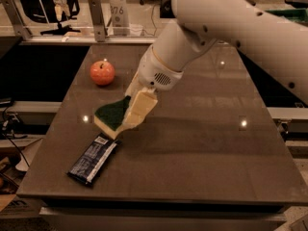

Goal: Move sponge near rxbar blueberry

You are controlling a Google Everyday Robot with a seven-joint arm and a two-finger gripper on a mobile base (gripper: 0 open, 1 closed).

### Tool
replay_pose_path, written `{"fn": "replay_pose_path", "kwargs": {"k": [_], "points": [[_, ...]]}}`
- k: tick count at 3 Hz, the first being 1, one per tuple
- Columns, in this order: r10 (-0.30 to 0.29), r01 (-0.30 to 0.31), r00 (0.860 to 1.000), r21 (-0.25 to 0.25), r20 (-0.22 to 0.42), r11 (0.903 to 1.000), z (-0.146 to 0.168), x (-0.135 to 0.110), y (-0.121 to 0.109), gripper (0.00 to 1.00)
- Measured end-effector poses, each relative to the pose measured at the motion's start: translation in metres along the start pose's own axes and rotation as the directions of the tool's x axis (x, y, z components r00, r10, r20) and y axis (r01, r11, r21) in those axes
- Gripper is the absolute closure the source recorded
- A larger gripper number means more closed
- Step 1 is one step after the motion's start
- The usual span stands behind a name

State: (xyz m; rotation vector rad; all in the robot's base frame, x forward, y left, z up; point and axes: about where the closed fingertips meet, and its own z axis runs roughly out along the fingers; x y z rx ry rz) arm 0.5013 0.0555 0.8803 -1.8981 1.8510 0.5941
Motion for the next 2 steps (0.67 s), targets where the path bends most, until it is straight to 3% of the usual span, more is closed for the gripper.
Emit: {"fn": "replay_pose_path", "kwargs": {"k": [1,2], "points": [[-0.013,0.013,1.000,-0.021,-0.018,0.9997,0.016,-0.006,0.013,1.00],[-0.019,0.018,0.999,-0.036,-0.035,0.9992,0.027,-0.008,0.022,0.85]]}}
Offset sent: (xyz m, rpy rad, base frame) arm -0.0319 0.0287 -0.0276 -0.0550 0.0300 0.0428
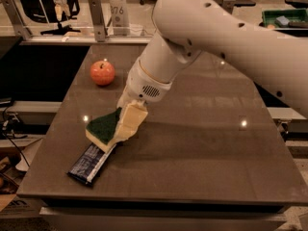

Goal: Move sponge near rxbar blueberry

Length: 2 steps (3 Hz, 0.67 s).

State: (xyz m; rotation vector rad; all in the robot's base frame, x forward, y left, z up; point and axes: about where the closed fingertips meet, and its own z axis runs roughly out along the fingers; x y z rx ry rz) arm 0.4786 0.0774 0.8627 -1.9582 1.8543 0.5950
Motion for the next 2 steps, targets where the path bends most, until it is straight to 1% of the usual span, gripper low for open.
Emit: {"fn": "replay_pose_path", "kwargs": {"k": [2], "points": [[-0.005,0.005,0.999,0.001,-0.040,1.0000,0.0117,0.0077,0.0030,0.38]]}}
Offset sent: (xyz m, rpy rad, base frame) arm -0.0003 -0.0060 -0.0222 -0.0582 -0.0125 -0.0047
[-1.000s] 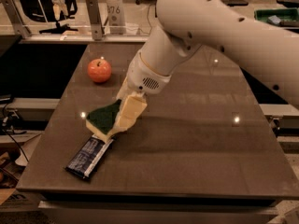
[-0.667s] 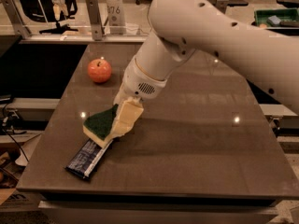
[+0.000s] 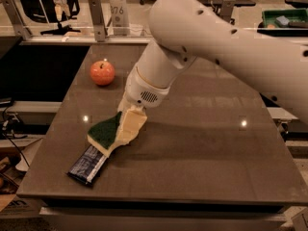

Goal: Move sponge near rxbar blueberry

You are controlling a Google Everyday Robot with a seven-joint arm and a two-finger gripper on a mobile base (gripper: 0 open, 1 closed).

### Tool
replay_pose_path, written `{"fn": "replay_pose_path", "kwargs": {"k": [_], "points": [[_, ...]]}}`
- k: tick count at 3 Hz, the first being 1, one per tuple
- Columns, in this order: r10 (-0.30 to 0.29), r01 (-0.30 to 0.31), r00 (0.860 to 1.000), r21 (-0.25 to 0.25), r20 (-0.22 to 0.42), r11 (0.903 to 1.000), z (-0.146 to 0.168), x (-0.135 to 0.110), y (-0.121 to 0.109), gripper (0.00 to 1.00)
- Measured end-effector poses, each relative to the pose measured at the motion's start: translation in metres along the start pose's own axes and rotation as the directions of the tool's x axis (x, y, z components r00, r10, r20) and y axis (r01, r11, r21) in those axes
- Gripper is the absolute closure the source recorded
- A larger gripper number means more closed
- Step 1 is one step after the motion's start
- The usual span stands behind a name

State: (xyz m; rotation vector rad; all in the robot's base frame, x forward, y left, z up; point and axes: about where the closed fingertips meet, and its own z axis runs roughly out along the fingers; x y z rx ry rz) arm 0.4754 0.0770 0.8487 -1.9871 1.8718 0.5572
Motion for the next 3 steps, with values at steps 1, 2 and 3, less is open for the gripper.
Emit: {"fn": "replay_pose_path", "kwargs": {"k": [1,2,3], "points": [[0.002,-0.002,1.000,0.011,-0.002,0.9999,-0.004,0.006,-0.004,0.16],[-0.005,0.005,1.000,0.045,0.014,0.9990,-0.014,0.011,-0.010,0.00],[-0.005,0.005,1.000,0.045,0.014,0.9990,-0.014,0.011,-0.010,0.00]]}}
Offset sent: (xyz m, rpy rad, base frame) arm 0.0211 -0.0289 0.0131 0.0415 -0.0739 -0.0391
